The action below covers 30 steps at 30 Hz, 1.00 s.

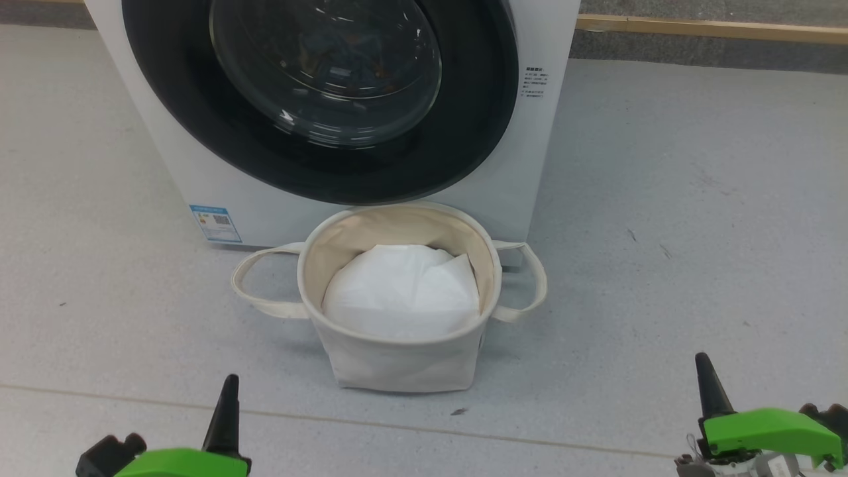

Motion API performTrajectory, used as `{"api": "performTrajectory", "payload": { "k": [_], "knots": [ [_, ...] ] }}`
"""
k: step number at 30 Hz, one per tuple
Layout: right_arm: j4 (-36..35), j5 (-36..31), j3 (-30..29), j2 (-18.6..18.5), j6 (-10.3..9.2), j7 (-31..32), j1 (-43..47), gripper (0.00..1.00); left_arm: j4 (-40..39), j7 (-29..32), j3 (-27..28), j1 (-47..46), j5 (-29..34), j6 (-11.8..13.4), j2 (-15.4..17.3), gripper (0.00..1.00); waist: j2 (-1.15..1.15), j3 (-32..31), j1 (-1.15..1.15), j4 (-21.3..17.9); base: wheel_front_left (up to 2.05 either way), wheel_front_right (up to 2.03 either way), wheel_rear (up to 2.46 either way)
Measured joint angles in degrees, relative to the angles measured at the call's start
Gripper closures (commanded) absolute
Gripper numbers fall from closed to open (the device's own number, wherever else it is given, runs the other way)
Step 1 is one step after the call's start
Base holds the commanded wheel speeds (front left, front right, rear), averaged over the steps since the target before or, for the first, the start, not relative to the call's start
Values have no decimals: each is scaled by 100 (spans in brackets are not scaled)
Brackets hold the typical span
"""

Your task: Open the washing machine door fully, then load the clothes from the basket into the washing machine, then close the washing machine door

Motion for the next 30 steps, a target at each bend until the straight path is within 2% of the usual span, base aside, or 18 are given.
{"api": "performTrajectory", "payload": {
  "k": [30],
  "knots": [
    [-111,1800,-211,0,-1,503,-12,100,-202,486,333,-3,-2024,-23,3,100,0,-19,0,-43,0,0,0]
  ]
}}
